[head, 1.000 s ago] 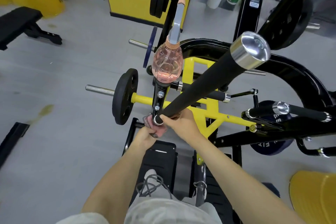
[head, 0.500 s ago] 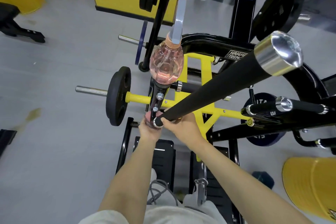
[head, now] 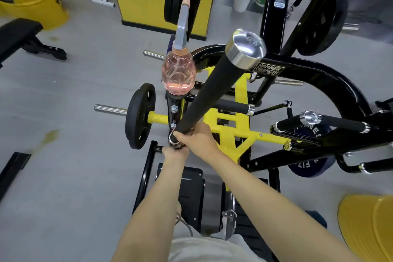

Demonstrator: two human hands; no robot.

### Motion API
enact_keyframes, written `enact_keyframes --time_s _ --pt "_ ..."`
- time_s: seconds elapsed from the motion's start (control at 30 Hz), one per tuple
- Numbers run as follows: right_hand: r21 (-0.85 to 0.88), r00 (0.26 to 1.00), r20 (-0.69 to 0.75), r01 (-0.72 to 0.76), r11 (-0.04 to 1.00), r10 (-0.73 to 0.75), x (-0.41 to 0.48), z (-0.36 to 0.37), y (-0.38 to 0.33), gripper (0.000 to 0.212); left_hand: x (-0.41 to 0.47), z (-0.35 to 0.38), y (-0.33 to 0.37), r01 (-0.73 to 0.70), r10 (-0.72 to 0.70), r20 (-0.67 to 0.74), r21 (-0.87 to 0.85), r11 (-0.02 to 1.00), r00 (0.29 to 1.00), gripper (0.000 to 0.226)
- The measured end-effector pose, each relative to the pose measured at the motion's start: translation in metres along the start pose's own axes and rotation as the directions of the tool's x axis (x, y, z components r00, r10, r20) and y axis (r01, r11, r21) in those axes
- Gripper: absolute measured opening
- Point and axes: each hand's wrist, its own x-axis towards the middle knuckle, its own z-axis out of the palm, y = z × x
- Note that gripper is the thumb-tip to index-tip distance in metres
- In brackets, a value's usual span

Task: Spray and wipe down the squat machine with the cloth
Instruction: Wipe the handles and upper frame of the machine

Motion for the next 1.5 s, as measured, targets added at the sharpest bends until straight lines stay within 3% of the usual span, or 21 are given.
enact_keyframes --time_s 0.17,0.27,0.37,0.5,0.6,0.63,0.67,0.73,0.8,0.83,0.87,0.9,0.93,0.97,1.03,1.1,1.13,1.23,1.4,1.47,1.5 --pt "-0.011 0.999 0.047 0.01 1.0 -0.009 -0.001 -0.003 0.004 0.019 -0.01 0.004 -0.008 -0.114 0.105 0.087 0.101 0.988 0.991 0.029" --pt "-0.053 0.989 0.148 0.034 0.998 -0.025 -0.008 -0.009 0.017 0.04 -0.017 -0.002 -0.015 -0.137 0.124 0.114 0.119 0.983 0.986 0.029" --pt "-0.029 0.971 0.227 -0.067 0.997 0.072 -0.02 -0.022 0.042 0.054 -0.024 -0.004 -0.025 -0.17 0.161 0.098 0.098 0.981 0.982 0.036" --pt "-0.207 0.94 0.224 -0.214 0.955 0.259 -0.025 -0.045 0.07 0.035 -0.061 -0.008 -0.048 -0.304 0.288 0.199 0.057 0.951 0.937 0.034" --pt "-0.195 0.931 0.194 -0.274 0.942 0.311 -0.025 -0.054 0.08 0.032 -0.083 -0.015 -0.062 -0.428 0.37 0.233 0.293 0.855 0.899 0.023" --pt "-0.196 0.933 0.177 -0.279 0.94 0.314 -0.026 -0.056 0.082 0.032 -0.085 -0.018 -0.064 -0.478 0.423 0.223 0.443 0.758 0.878 0.018" --pt "-0.192 0.937 0.166 -0.276 0.942 0.309 -0.026 -0.057 0.083 0.031 -0.086 -0.022 -0.065 -0.511 0.48 0.237 0.625 0.59 0.844 0.014" --pt "-0.151 0.936 0.164 -0.287 0.946 0.311 -0.027 -0.057 0.083 0.028 -0.088 -0.032 -0.066 -0.482 0.518 0.361 0.868 0.118 0.776 0.009" --pt "-0.103 0.931 0.185 -0.3 0.948 0.314 -0.028 -0.055 0.084 0.025 -0.093 -0.036 -0.065 -0.407 0.432 0.502 0.863 -0.298 0.749 0.005" --pt "-0.094 0.93 0.195 -0.3 0.949 0.313 -0.027 -0.054 0.085 0.019 -0.094 -0.034 -0.065 -0.374 0.378 0.598 0.769 -0.519 0.707 0.009" --pt "-0.081 0.928 0.193 -0.307 0.948 0.317 -0.026 -0.052 0.087 0.018 -0.091 -0.03 -0.064 -0.328 0.301 0.731 0.582 -0.744 0.612 0.013" --pt "-0.059 0.926 0.186 -0.323 0.945 0.328 -0.025 -0.051 0.088 0.023 -0.086 -0.023 -0.06 -0.269 0.167 0.867 0.321 -0.908 0.47 0.021" --pt "-0.045 0.924 0.179 -0.337 0.941 0.339 -0.023 -0.05 0.089 0.026 -0.08 -0.015 -0.057 -0.159 -0.054 0.932 0.004 -0.987 0.358 0.03" --pt "-0.035 0.92 0.172 -0.352 0.935 0.352 -0.022 -0.049 0.091 0.026 -0.076 -0.004 -0.054 0.007 -0.26 0.915 -0.275 -0.961 0.309 0.034" --pt "-0.018 0.915 0.167 -0.37 0.929 0.368 -0.019 -0.048 0.094 0.025 -0.062 0.02 -0.049 0.202 -0.456 0.834 -0.527 -0.826 0.312 0.031" --pt "0.006 0.908 0.171 -0.39 0.921 0.383 -0.016 -0.047 0.099 0.018 -0.053 0.042 -0.046 0.277 -0.515 0.757 -0.637 -0.719 0.403 0.018" --pt "0.029 0.905 0.176 -0.398 0.917 0.387 -0.014 -0.045 0.102 0.015 -0.046 0.048 -0.043 0.322 -0.499 0.712 -0.683 -0.656 0.494 0.015" --pt "0.117 0.897 0.182 -0.427 0.897 0.403 -0.01 -0.038 0.112 0.028 -0.03 0.046 -0.041 0.426 -0.25 0.618 -0.73 -0.534 0.745 0.031" --pt "0.158 0.867 0.198 -0.488 0.858 0.457 -0.005 -0.028 0.126 0.027 -0.018 0.027 -0.042 0.608 0.13 0.671 -0.551 -0.572 0.73 0.036" --pt "0.151 0.856 0.205 -0.507 0.849 0.475 -0.005 -0.022 0.13 0.018 -0.015 0.029 -0.046 0.625 0.213 0.651 -0.505 -0.595 0.729 0.036" --pt "0.163 0.845 0.206 -0.527 0.834 0.494 -0.004 -0.019 0.13 0.028 -0.015 0.033 -0.049 0.616 0.219 0.633 -0.516 -0.594 0.742 0.037"
